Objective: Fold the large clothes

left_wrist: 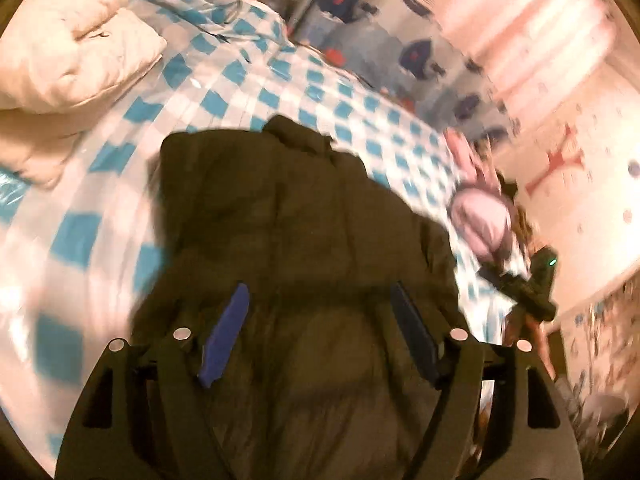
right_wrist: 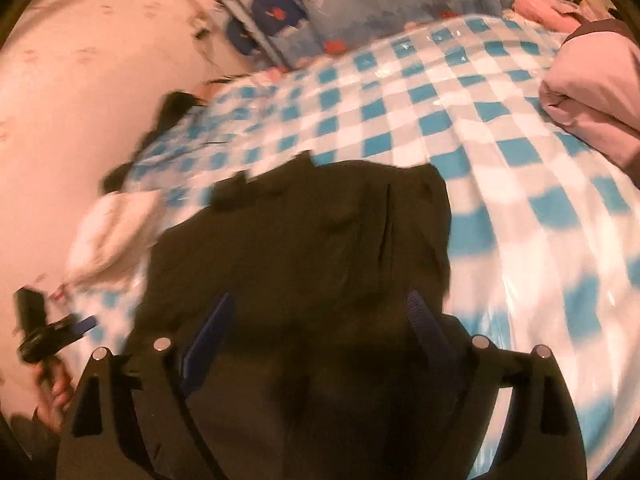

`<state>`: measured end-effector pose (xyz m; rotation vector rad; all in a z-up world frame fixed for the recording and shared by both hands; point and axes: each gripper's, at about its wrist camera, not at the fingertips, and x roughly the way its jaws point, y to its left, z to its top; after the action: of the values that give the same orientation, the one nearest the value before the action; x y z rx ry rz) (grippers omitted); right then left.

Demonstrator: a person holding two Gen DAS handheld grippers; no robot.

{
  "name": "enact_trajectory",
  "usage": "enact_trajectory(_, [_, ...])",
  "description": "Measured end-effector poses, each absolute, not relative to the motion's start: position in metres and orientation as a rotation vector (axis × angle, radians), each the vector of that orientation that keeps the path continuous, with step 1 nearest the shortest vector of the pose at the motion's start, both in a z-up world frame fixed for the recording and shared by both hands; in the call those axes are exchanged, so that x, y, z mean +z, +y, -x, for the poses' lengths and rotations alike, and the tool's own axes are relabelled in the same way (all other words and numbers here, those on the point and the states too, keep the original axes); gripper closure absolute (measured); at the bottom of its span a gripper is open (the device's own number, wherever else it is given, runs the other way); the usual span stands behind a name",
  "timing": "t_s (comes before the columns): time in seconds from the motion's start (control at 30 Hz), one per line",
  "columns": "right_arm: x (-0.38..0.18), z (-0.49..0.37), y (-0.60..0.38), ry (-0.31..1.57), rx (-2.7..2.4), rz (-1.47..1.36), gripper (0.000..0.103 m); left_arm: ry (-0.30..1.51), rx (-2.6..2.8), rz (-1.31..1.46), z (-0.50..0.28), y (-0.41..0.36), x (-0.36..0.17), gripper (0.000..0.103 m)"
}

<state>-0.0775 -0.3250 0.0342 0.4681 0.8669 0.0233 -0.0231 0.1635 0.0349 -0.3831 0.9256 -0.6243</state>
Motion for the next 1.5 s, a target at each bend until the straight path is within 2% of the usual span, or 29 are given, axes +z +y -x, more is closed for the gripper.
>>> enact_trajectory(0.1, [0.012, 0.038, -0.332, 0.943, -0.084, -0.411, 0.019, 0.928, -0.593, 0.462, -0.014, 0.153, 0.024, 0.033])
enact_trajectory(0.13, [0.004, 0.03, -0.333, 0.963, -0.095, -0.391, 0.021, 0.933, -0.578, 0.475, -0.021, 0.153, 0.019, 0.033])
enact_trajectory(0.17, [-0.001, 0.025, -0.333, 0.976, -0.087, -0.368, 0.043, 0.947, -0.56, 0.489, -0.031, 0.151, 0.015, 0.032])
enact_trajectory(0.23, [-0.01, 0.029, -0.331, 1.007, -0.062, -0.341, 0.073, 0.978, -0.528, 0.521, -0.046, 0.147, -0.003, 0.032])
enact_trajectory(0.27, [-0.009, 0.032, -0.33, 0.991, -0.053, -0.332, 0.079, 0.988, -0.515, 0.534, -0.049, 0.15, -0.009, 0.032])
enact_trajectory(0.33, [0.003, 0.035, -0.326, 0.939, -0.029, -0.303, 0.079, 0.991, -0.499, 0.557, -0.059, 0.152, -0.016, 0.032])
enact_trajectory(0.53, [0.059, 0.056, -0.33, 0.756, -0.031, -0.281, 0.079, 0.958, -0.489, 0.563, -0.075, 0.146, -0.015, 0.028])
enact_trajectory(0.6, [0.05, 0.056, -0.337, 0.782, -0.066, -0.274, 0.079, 0.972, -0.471, 0.539, -0.083, 0.141, -0.022, 0.024])
enact_trajectory(0.67, [0.024, 0.049, -0.343, 0.877, -0.086, -0.272, 0.079, 1.037, -0.431, 0.487, -0.094, 0.133, -0.039, 0.024])
enact_trajectory(0.73, [-0.014, 0.041, -0.349, 1.019, -0.086, -0.293, 0.072, 1.118, -0.387, 0.444, -0.104, 0.128, -0.062, 0.024])
enact_trajectory(0.8, [-0.02, 0.049, -0.357, 1.01, -0.094, -0.351, 0.062, 1.123, -0.384, 0.45, -0.104, 0.129, -0.062, 0.024])
enact_trajectory(0.83, [-0.013, 0.056, -0.361, 0.974, -0.114, -0.364, 0.055, 1.102, -0.386, 0.455, -0.1, 0.132, -0.053, 0.024])
enact_trajectory(0.87, [-0.003, 0.063, -0.362, 0.932, -0.141, -0.355, 0.051, 1.073, -0.397, 0.458, -0.097, 0.133, -0.045, 0.024])
enact_trajectory(1.03, [0.049, 0.062, -0.334, 0.701, -0.126, -0.201, 0.046, 0.943, -0.458, 0.387, -0.093, 0.121, -0.01, 0.021])
enact_trajectory(1.1, [0.046, 0.043, -0.32, 0.734, -0.111, -0.143, 0.046, 0.974, -0.446, 0.385, -0.104, 0.115, -0.022, 0.021])
enact_trajectory(1.23, [-0.023, -0.001, -0.335, 0.98, -0.18, -0.174, 0.044, 1.099, -0.397, 0.374, -0.123, 0.111, -0.071, 0.021])
enact_trajectory(1.27, [-0.043, -0.005, -0.35, 1.029, -0.146, -0.277, 0.044, 1.103, -0.408, 0.38, -0.123, 0.112, -0.074, 0.021])
enact_trajectory(1.33, [-0.045, 0.006, -0.366, 1.016, -0.14, -0.398, 0.044, 1.119, -0.406, 0.405, -0.115, 0.121, -0.066, 0.021])
enact_trajectory(1.43, [-0.007, 0.042, -0.372, 0.912, -0.073, -0.414, 0.041, 1.106, -0.447, 0.43, -0.086, 0.145, -0.042, 0.021])
enact_trajectory(1.5, [0.014, 0.078, -0.378, 0.876, -0.011, -0.442, 0.026, 1.077, -0.498, 0.429, -0.043, 0.178, -0.021, 0.021])
